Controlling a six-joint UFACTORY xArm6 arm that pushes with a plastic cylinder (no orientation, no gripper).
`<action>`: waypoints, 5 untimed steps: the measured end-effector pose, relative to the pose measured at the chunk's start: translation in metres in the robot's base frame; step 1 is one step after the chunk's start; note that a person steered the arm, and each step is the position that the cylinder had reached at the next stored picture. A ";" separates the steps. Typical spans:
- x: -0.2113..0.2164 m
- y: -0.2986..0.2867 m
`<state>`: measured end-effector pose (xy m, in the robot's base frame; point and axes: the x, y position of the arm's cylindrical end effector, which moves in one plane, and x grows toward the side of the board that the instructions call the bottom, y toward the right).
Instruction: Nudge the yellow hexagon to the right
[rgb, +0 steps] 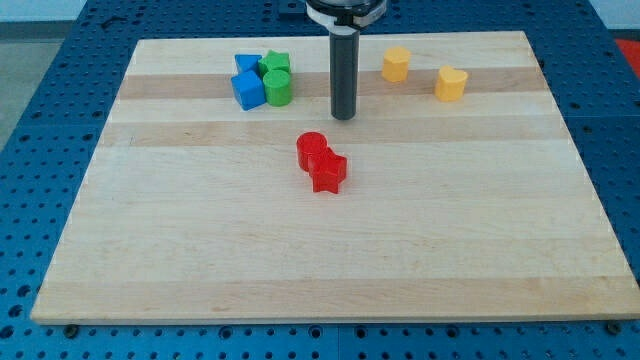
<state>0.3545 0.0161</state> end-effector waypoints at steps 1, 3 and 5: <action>-0.032 0.011; -0.083 0.019; -0.114 0.076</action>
<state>0.2407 0.0917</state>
